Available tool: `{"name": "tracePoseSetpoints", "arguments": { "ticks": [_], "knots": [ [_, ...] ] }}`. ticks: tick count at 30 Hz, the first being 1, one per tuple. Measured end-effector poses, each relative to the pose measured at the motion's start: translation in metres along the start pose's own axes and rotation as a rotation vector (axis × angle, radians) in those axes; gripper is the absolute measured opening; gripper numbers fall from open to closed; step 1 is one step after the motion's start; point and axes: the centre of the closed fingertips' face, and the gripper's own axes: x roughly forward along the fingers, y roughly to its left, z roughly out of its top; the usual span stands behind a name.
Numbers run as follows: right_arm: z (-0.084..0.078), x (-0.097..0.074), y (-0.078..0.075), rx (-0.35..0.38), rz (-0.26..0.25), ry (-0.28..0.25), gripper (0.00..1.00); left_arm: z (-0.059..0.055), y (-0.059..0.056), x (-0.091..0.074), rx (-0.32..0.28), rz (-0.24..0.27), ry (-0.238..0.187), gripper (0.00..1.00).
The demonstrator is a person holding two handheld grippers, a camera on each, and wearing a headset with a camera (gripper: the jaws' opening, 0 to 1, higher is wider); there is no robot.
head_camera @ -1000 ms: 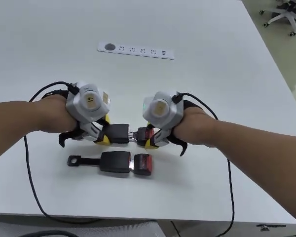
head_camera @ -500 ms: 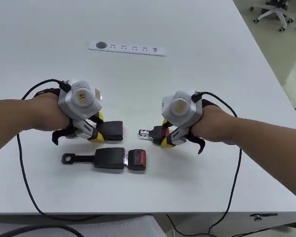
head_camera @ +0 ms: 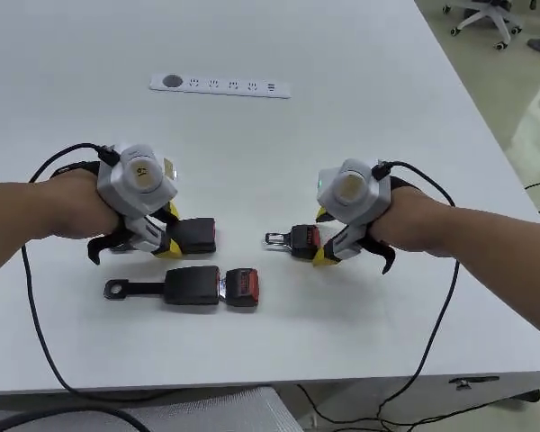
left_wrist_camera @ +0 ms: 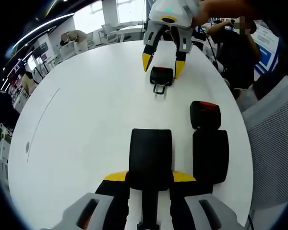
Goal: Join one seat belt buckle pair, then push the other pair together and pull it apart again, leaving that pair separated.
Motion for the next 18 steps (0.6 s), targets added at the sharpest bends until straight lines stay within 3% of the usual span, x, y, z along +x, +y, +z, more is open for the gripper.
{"name": "tracePoseSetpoints", "arguments": {
  "ticks": [6,9,11,16,18],
  "knots": [
    [0.001,-0.001,-0.003,0.022,-0.022,-0.006,0.48,-0.003,0.002,0.000,-0.001,0.022,0.002,0.33],
    [0.004,-0.003,-0.002,0.046,-0.040,-0.046,0.52,-0.008,0.002,-0.002,0.044,0.037,0.019,0.35],
    [0.007,-0.009,-0.001,0.085,-0.073,-0.093,0.53,-0.010,0.000,-0.006,0.037,0.046,0.012,0.38],
    [0.012,-0.015,0.005,0.162,-0.124,-0.182,0.57,-0.011,0.005,-0.028,-0.042,0.139,-0.067,0.46],
    [0.012,-0.017,0.015,0.182,-0.127,-0.196,0.60,-0.013,0.002,-0.033,-0.074,0.150,-0.097,0.49]
  ]
}}
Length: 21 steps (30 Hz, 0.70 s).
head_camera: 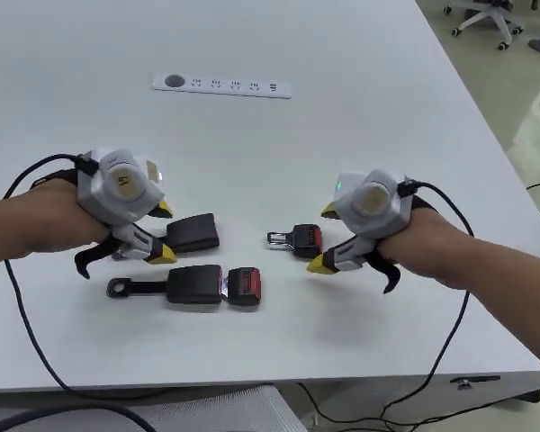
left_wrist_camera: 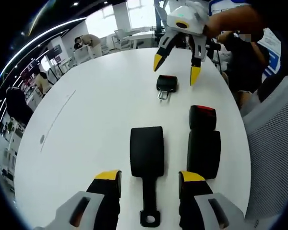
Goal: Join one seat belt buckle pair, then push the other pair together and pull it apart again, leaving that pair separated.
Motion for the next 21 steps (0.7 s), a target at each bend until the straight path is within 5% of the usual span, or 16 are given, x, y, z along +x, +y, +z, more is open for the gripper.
{"name": "tracePoseSetpoints", "arguments": {
  "ticks": [7,21],
  "knots": [
    [0.002,-0.009,0.034,0.032,-0.018,-0.073,0.63,-0.010,-0.016,-0.034,-0.116,0.086,-0.099,0.57],
    [0.017,-0.056,0.049,0.164,-0.117,-0.200,0.87,-0.051,-0.055,-0.087,-0.239,0.183,-0.120,0.90]
  ]
}}
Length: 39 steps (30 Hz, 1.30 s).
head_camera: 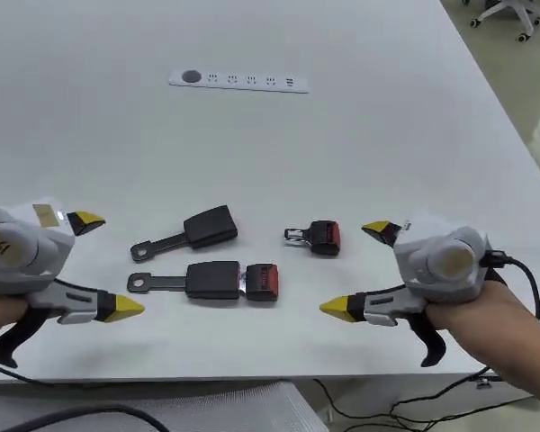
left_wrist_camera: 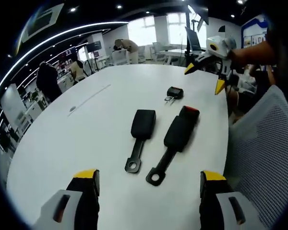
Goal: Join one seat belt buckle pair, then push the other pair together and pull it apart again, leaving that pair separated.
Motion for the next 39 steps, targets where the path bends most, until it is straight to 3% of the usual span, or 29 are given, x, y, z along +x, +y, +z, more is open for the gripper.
{"name": "tracePoseSetpoints", "arguments": {
  "ticks": [3,5,7,10,18,25,29,32,39],
  "knots": [
    [0.006,-0.006,0.003,0.018,-0.011,-0.009,0.96,-0.006,-0.001,-0.007,-0.016,0.003,-0.005,0.96],
    [0.007,-0.008,0.004,0.026,-0.017,-0.015,1.00,-0.002,-0.003,-0.008,-0.035,0.005,-0.014,1.00],
    [0.006,-0.007,0.009,0.026,-0.011,-0.010,1.00,0.003,-0.006,-0.012,-0.035,0.020,-0.027,1.00],
    [0.005,-0.006,0.012,0.026,-0.013,-0.009,1.00,-0.002,-0.003,-0.015,-0.050,0.030,-0.033,1.00],
    [0.009,-0.008,0.011,0.069,-0.026,-0.030,1.00,-0.010,-0.011,-0.011,-0.054,0.002,-0.035,1.00],
    [0.012,-0.007,0.011,0.089,-0.037,-0.046,1.00,0.004,-0.016,-0.011,-0.037,0.002,-0.084,1.00],
    [0.011,-0.001,0.015,0.097,-0.028,-0.043,1.00,0.004,-0.019,-0.009,-0.042,0.000,-0.075,1.00],
    [0.012,0.001,0.017,0.092,-0.025,-0.042,1.00,0.009,-0.024,-0.010,-0.009,-0.005,-0.089,1.00],
    [0.017,0.003,0.022,0.151,-0.017,-0.057,1.00,0.009,-0.025,-0.009,-0.038,0.000,-0.089,1.00]
  ]
}}
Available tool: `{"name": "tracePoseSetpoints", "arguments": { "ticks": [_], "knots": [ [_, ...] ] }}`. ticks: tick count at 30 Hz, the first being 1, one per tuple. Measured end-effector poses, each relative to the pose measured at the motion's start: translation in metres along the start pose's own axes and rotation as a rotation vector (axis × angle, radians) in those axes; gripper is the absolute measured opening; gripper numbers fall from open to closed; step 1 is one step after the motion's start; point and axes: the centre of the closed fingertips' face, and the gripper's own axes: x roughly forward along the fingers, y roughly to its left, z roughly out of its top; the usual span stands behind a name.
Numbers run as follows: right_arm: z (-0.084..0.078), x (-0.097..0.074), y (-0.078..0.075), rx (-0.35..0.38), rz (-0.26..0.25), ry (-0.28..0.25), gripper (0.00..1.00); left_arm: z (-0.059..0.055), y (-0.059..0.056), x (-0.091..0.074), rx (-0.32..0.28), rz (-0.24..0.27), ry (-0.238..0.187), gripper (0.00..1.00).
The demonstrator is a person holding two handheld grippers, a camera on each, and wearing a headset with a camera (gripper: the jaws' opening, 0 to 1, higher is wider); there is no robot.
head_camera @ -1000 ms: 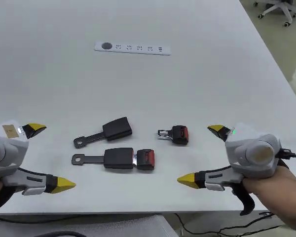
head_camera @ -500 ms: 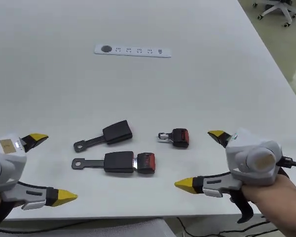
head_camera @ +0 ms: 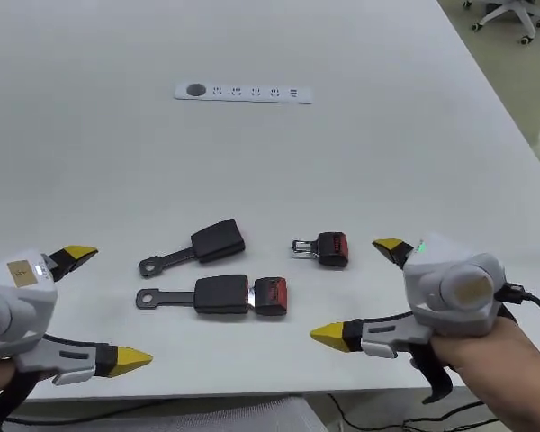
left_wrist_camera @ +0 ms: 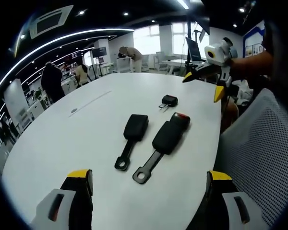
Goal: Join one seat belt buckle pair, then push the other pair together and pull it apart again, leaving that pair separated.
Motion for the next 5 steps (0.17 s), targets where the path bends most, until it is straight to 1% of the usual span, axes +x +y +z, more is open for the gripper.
{"name": "tracePoseSetpoints", "arguments": {
  "ticks": [2,5],
  "knots": [
    [0.0003,-0.0002,0.0007,-0.002,0.000,-0.001,1.00,-0.0005,-0.0002,-0.0001,-0.010,0.000,0.001,1.00],
    [-0.0004,-0.0004,-0.0001,-0.002,-0.004,0.004,1.00,0.0017,0.0002,-0.0004,-0.016,0.004,-0.004,1.00]
  ]
}}
